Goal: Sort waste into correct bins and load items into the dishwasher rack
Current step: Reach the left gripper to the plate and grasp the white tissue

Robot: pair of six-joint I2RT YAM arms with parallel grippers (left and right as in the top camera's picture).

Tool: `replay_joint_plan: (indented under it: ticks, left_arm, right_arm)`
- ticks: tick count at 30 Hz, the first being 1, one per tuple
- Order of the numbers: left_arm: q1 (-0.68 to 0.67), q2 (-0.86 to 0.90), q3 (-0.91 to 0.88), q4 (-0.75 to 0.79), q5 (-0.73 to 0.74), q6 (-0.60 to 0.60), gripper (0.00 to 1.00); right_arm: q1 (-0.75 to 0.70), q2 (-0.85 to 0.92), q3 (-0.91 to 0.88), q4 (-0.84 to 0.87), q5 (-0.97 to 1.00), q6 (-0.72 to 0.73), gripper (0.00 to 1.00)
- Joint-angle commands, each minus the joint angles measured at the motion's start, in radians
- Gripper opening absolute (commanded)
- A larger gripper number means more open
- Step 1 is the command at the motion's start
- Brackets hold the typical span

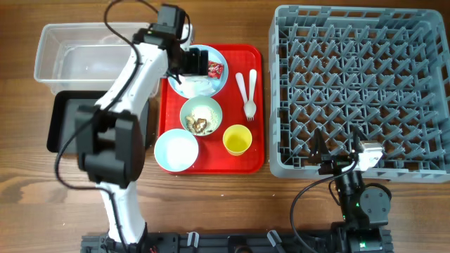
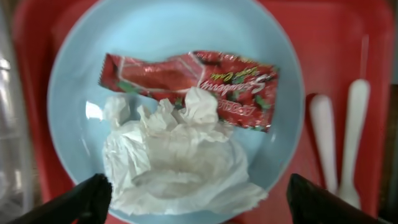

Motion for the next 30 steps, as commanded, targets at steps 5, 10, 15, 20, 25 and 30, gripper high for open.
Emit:
replay_joint_plan:
  ticks: [5, 10, 15, 20, 25, 30]
  left_arm:
    - [-0.042, 0.103, 0.016, 0.006, -0.085, -0.003, 0.7]
    - [-0.043, 0.116, 0.016, 0.012, -0.146, -0.051, 0.59]
    - [-0.043, 0.116, 0.016, 0.026, -0.145, -0.051, 0.04]
    - [-0.045, 0.111, 0.02, 0.024, -0.145, -0.051, 0.04]
    - [-0.045, 0.069, 0.066, -0.019, -0.141, -0.051, 0.04]
    - [-0.043, -0.012, 0.115, -0.056, -0.141, -0.052, 0.04]
  right_arm:
    - [-0.002, -0.005, -0.001, 0.002, -0.013, 0.009, 1.0]
    - [-0.002, -0.005, -0.001, 0.002, -0.013, 0.008, 1.0]
    - [-0.002, -0.005, -0.001, 0.002, -0.013, 0.009, 1.0]
    - [-0.002, -0.005, -0.001, 0.002, -0.013, 0.008, 1.0]
    - [-0.002, -0.005, -0.001, 0.002, -0.013, 0.009, 1.0]
    - [-0.002, -0.005, -0.001, 0.002, -0.013, 0.009, 1.0]
